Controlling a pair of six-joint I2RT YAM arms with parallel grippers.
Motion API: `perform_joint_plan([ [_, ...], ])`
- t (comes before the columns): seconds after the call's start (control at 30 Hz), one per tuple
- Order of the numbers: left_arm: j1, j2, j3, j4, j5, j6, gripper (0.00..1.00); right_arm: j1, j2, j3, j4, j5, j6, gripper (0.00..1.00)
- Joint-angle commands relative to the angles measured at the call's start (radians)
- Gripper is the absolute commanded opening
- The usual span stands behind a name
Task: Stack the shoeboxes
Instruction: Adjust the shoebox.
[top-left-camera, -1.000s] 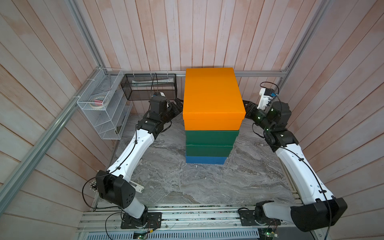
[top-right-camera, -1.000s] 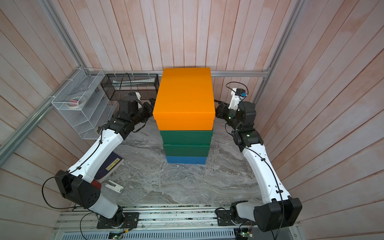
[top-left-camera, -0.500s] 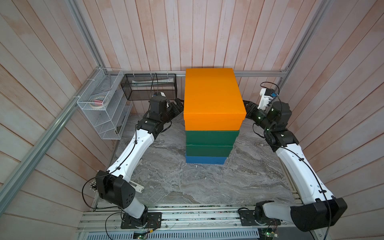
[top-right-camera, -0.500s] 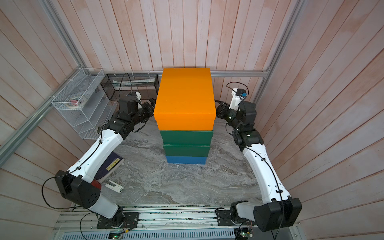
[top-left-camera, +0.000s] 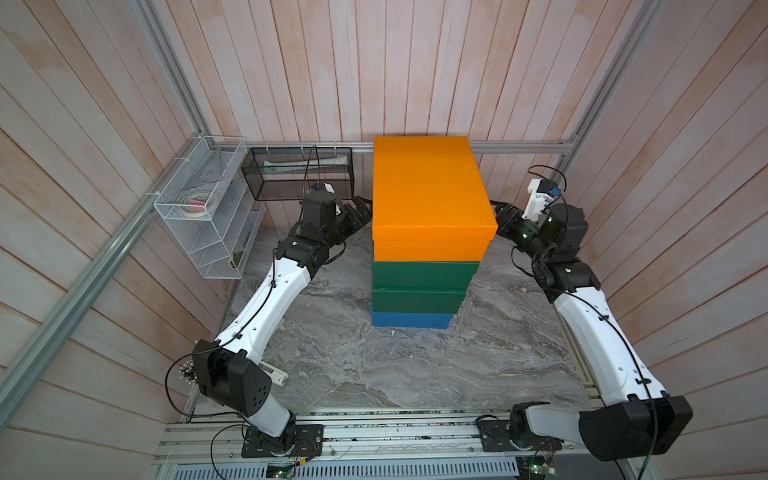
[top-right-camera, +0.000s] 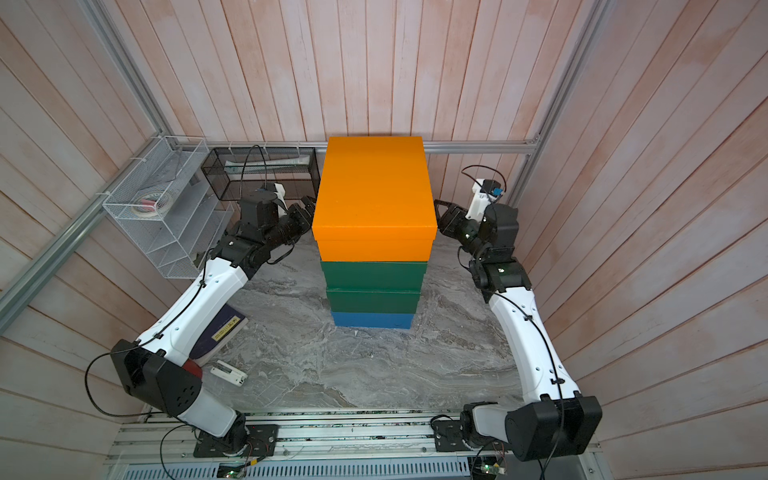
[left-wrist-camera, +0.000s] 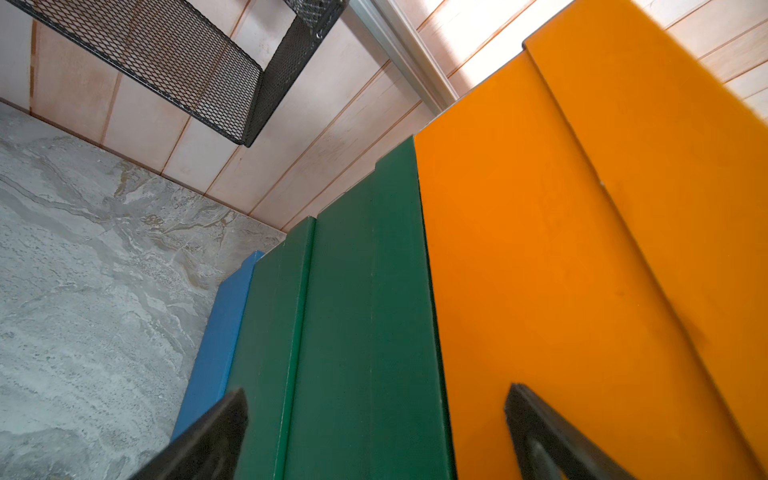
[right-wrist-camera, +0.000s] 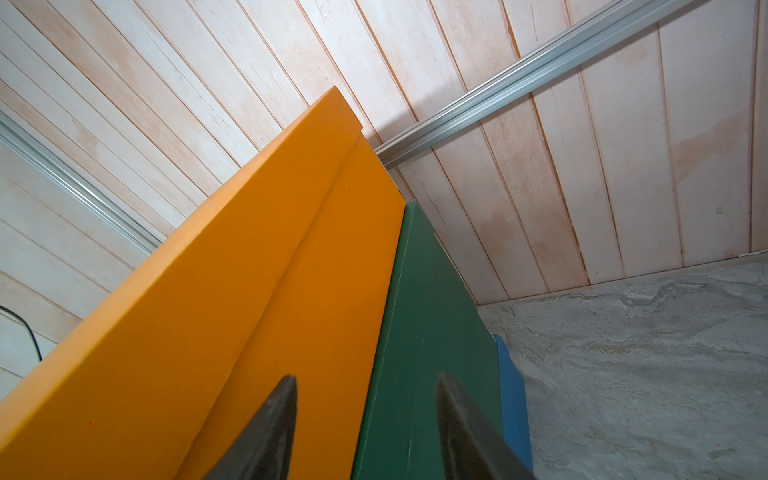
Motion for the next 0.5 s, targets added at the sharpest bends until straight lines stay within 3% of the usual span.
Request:
perform_joint_plan([
  [0.0, -0.005, 0.000, 0.028, -0.015, -0.022, 0.017, 1.00, -0.004, -0.007, -0.015, 0.003, -0.020, 0.006, 0.55],
  [0.3, 0.076, -0.032, 0.043, -0.094, -0.135, 0.085, 1.00, -0.013, -0.028, -0.020, -0.055, 0.030, -0.044, 0.57],
  [0.47, 0.142, -0.131, -0.019, -0.111, -0.197, 0.131, 1.00, -0.054, -0.058, -0.027, -0.133, 0.078, -0.094, 0.58],
])
